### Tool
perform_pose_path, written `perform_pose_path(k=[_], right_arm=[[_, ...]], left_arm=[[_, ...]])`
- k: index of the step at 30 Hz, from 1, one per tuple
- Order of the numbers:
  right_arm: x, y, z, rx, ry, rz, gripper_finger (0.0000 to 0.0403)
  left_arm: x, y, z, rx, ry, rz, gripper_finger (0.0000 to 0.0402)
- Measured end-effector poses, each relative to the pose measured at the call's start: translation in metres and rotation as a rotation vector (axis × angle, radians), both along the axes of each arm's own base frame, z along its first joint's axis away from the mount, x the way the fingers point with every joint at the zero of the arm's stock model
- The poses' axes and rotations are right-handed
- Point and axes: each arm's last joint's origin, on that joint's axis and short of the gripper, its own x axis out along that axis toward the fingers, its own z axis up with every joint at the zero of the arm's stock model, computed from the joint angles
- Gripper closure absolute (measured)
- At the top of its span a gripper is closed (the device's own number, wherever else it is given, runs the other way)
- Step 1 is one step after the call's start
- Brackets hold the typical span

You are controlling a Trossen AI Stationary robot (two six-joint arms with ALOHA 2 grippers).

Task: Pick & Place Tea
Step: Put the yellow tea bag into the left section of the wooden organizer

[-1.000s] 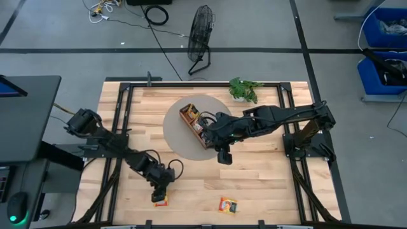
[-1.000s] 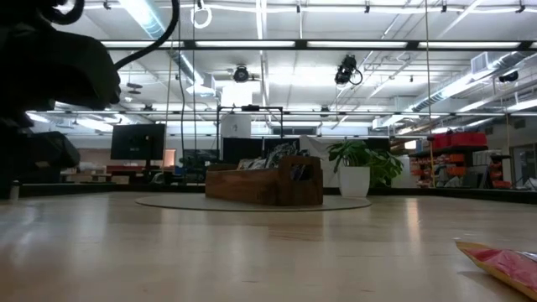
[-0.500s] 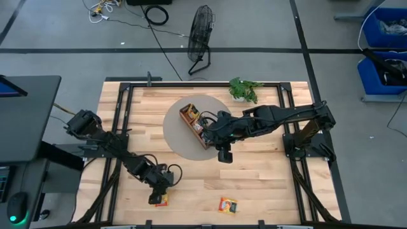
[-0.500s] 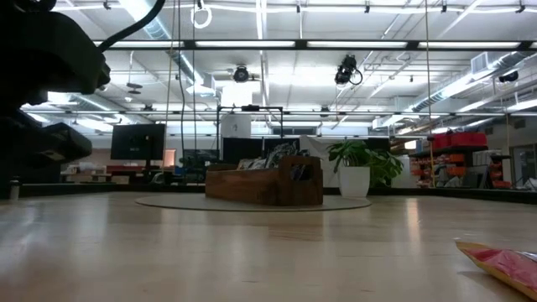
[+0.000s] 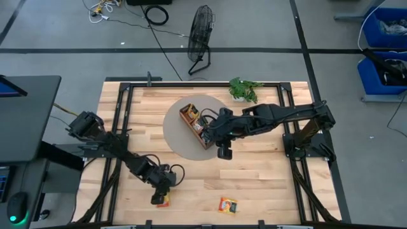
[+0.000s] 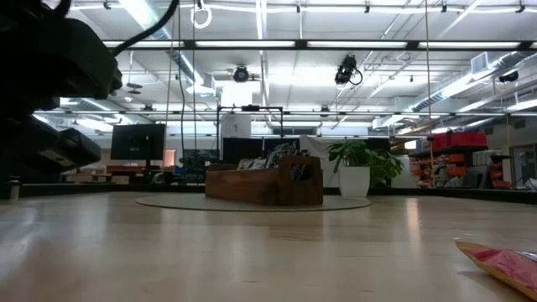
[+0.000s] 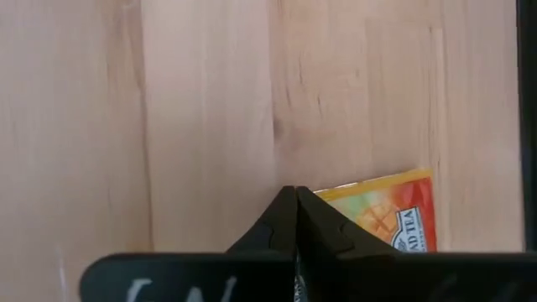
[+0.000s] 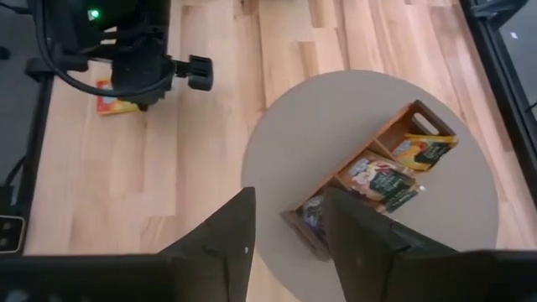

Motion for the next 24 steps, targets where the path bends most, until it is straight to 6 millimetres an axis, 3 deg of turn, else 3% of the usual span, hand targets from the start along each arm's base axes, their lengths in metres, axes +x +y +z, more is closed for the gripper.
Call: perform_pose_path(k=[13, 21, 24], right_arm=[[0.001, -0.003, 0.0, 0.01, -0.005, -0.019, 0.0255], [0.001, 0.001, -0.001, 0.04, -0.01, -0.027, 0.0255], [0.006, 0.004, -0.01, 0.081, -0.041, -0.02, 0.0255]], left_arm=[[0.005, 0.03, 0.021, -0.047, 0.036, 0.115, 0.04], [0.006, 0.047, 0.048, -0.082, -0.042, 0.177, 0.0401], [0.005, 0.055, 0.058, -0.077, -0.069, 0.211, 0.0401]])
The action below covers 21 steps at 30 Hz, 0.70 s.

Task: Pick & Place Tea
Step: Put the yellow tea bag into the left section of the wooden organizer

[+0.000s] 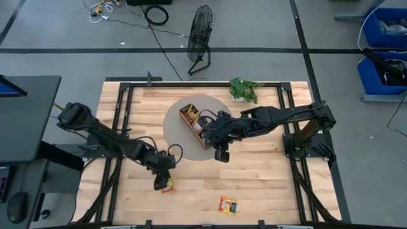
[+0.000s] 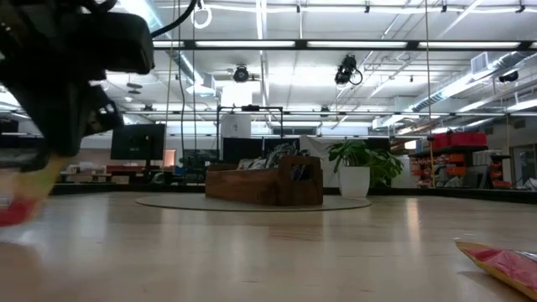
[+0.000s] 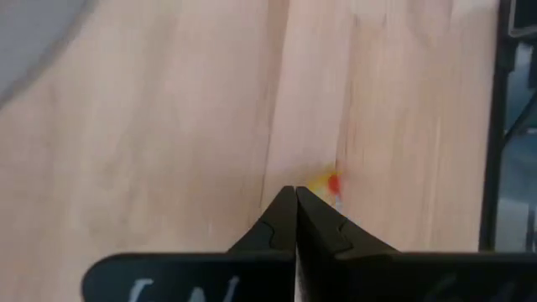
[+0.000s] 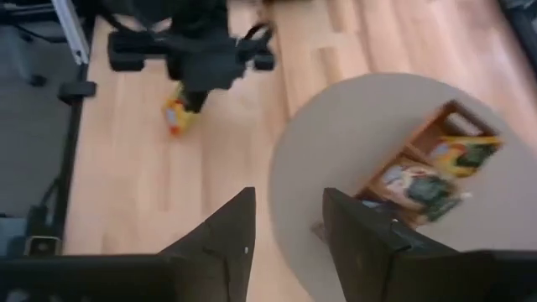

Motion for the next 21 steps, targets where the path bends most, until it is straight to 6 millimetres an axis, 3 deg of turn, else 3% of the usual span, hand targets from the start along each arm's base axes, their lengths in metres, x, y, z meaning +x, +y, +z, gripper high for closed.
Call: perform_pose_path(k=[10, 17, 21], right_arm=[[0.009, 0.011, -0.039, 0.169, -0.122, 0.061, 0.0255], [0.016, -0.003, -0.058, 0.311, -0.219, 0.08, 0.0255], [0.018, -0.012, -0.071, 0.299, -0.235, 0.037, 0.0255]], left_arm=[[-0.006, 0.021, 0.035, -0.026, -0.131, 0.112, 0.0401], [-0.004, 0.036, 0.064, -0.046, -0.238, 0.183, 0.0401], [0.005, 0.045, 0.084, -0.039, -0.307, 0.211, 0.0401]])
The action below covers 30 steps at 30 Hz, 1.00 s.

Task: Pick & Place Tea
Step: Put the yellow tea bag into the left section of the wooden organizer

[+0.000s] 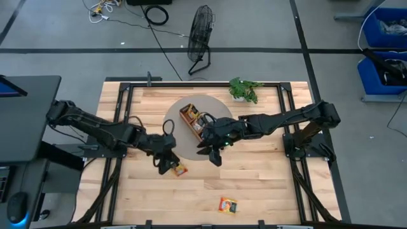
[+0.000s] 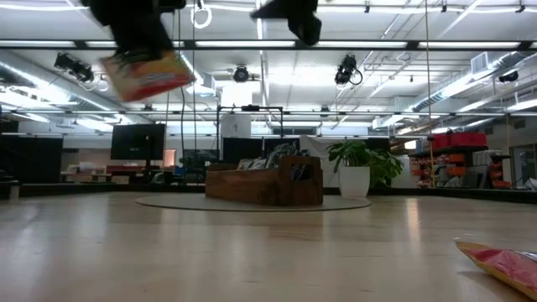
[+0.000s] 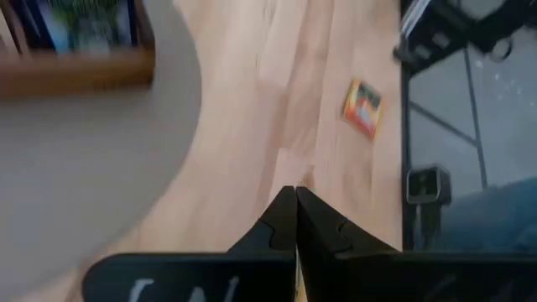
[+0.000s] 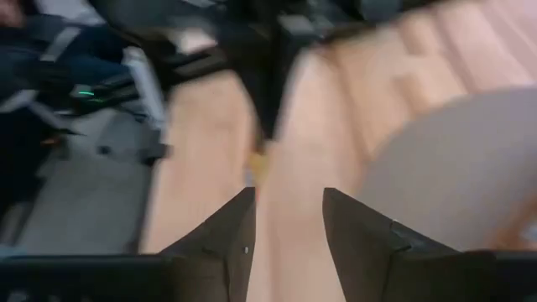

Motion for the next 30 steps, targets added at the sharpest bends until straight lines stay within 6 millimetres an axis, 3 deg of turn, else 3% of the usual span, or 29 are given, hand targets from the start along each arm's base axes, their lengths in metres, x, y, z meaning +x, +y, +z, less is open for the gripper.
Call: perform_pose_path(k=[9, 18, 30], right_arm=[[-0.003, -0.012, -0.024, -0.007, 0.057, -0.072, 0.0255], [0.005, -0.011, -0.013, 0.047, -0.082, -0.047, 0.0255], [0.006, -0.02, -0.013, -0.005, -0.087, -0.142, 0.0255]], left_arm=[[0.009, 0.027, 0.039, 0.113, -0.04, 0.035, 0.0401], [0.015, 0.046, 0.06, 0.155, -0.099, 0.079, 0.0401], [0.018, 0.053, 0.078, 0.183, -0.162, 0.082, 0.0401]])
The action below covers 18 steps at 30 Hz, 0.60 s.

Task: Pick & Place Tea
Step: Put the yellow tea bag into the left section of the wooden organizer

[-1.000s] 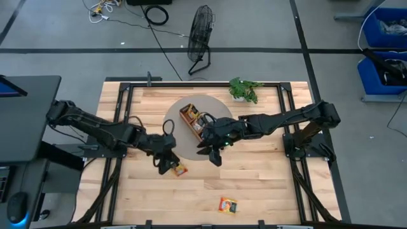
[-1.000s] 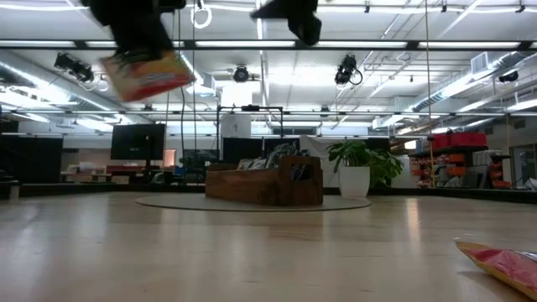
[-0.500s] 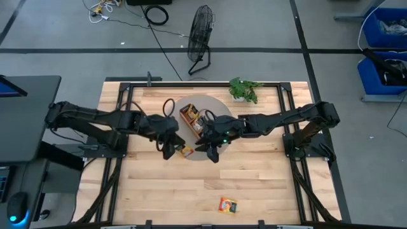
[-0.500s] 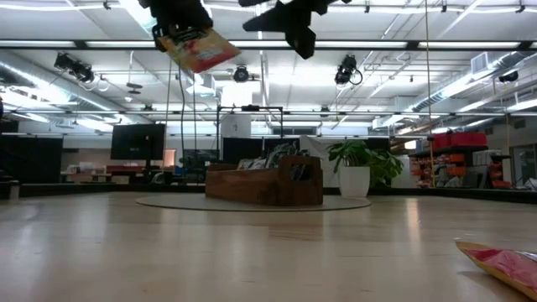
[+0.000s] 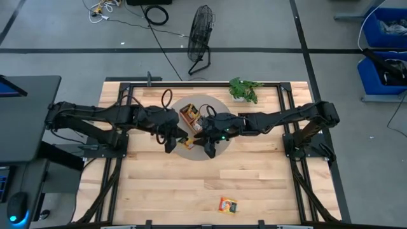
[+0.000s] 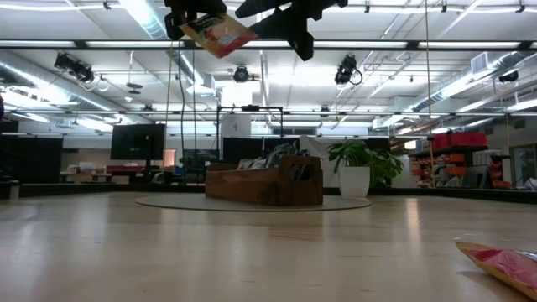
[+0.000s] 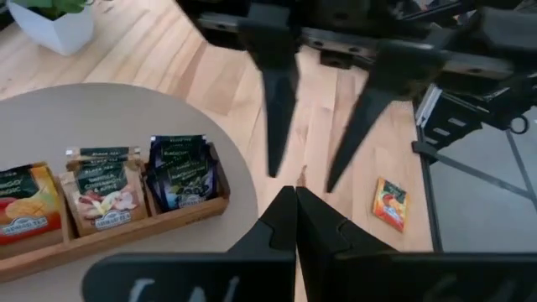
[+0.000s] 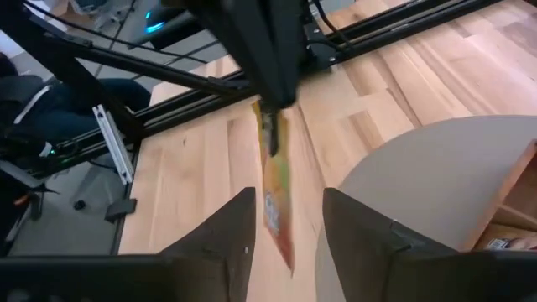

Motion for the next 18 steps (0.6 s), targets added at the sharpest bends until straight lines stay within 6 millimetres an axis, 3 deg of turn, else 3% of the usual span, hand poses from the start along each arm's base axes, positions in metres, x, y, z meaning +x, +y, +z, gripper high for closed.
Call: perform_pose_path(k=[13, 18], right_arm=[[0.0048, -0.0038, -0.0091, 0.047, 0.03, 0.057, 0.0257], [0.0063, -0.004, -0.0074, 0.058, 0.005, 0.066, 0.0289]], left_arm=[[0.0021, -0.0005, 0.0047, 0.0, -0.044, -0.008, 0.0401], [0.002, -0.0005, 0.0044, 0.0, -0.041, -0.009, 0.0401]])
